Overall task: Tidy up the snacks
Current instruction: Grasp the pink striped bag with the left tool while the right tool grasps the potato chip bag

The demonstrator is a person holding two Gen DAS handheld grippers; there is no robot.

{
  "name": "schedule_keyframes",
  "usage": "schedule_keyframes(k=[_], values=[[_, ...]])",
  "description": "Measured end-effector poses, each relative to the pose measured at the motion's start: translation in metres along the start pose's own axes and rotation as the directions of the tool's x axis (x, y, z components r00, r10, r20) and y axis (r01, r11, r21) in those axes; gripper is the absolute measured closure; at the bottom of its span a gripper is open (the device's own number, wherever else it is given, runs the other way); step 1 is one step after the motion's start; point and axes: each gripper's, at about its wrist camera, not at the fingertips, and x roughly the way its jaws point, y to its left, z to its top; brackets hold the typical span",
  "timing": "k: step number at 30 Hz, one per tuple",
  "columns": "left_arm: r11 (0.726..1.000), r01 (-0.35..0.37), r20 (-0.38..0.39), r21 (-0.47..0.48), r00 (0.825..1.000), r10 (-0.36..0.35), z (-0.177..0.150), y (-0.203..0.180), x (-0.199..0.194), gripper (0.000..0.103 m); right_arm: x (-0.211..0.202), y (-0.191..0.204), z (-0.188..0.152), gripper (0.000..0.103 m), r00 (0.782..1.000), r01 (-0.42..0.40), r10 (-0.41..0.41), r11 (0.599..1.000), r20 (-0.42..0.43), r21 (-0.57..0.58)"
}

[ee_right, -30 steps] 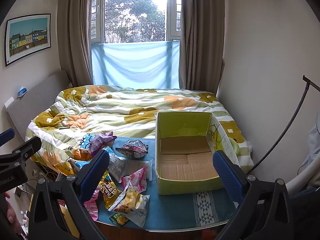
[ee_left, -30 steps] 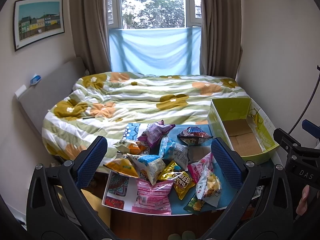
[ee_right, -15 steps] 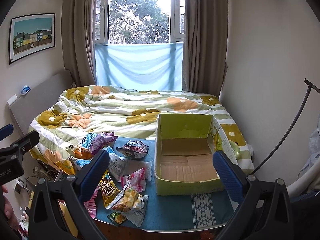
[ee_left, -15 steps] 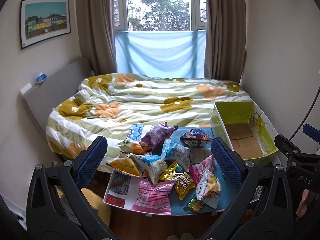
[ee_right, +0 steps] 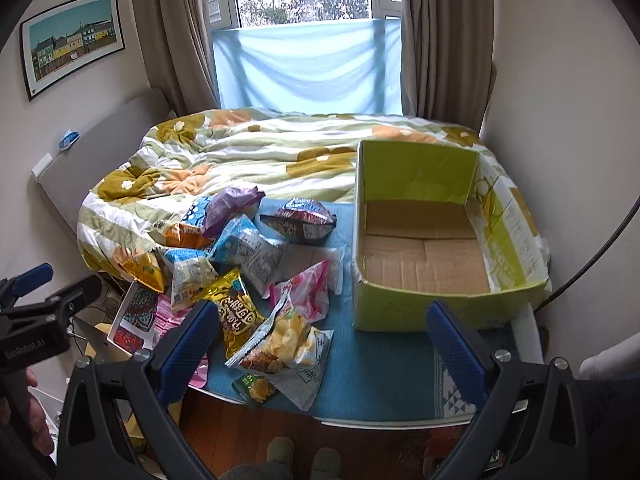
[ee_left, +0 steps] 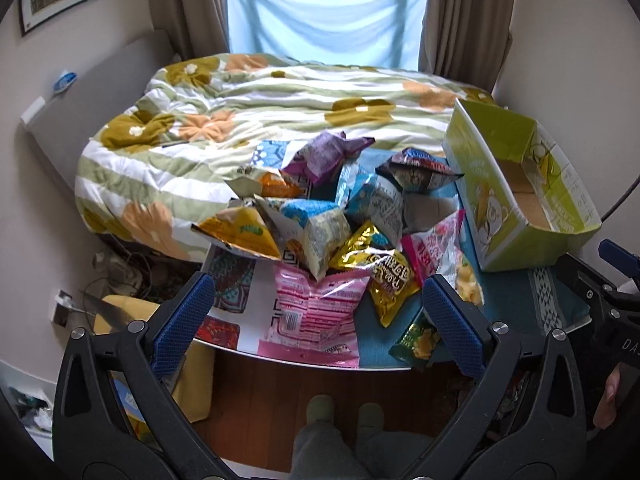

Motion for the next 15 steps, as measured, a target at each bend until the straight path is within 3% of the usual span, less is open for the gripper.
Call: schedule_keyframes(k=[9, 15], values=[[0.992, 0.118, -0.152, 0.050, 0.982, -0.109, -0.042, 0.013, 0.099, 0.001, 0.065, 0.026, -0.059, 0.000, 0.988, 0.032, -0.025, 0.998, -0.150, 0.048], [0.979, 0.179, -0.203, 0.102, 0.967, -0.156, -0.057, 0.013, 0.137, 0.001, 0.100, 0.041, -0.087, 0.000, 0.982, 0.086, -0.079, 0.996, -0.169, 0.034]])
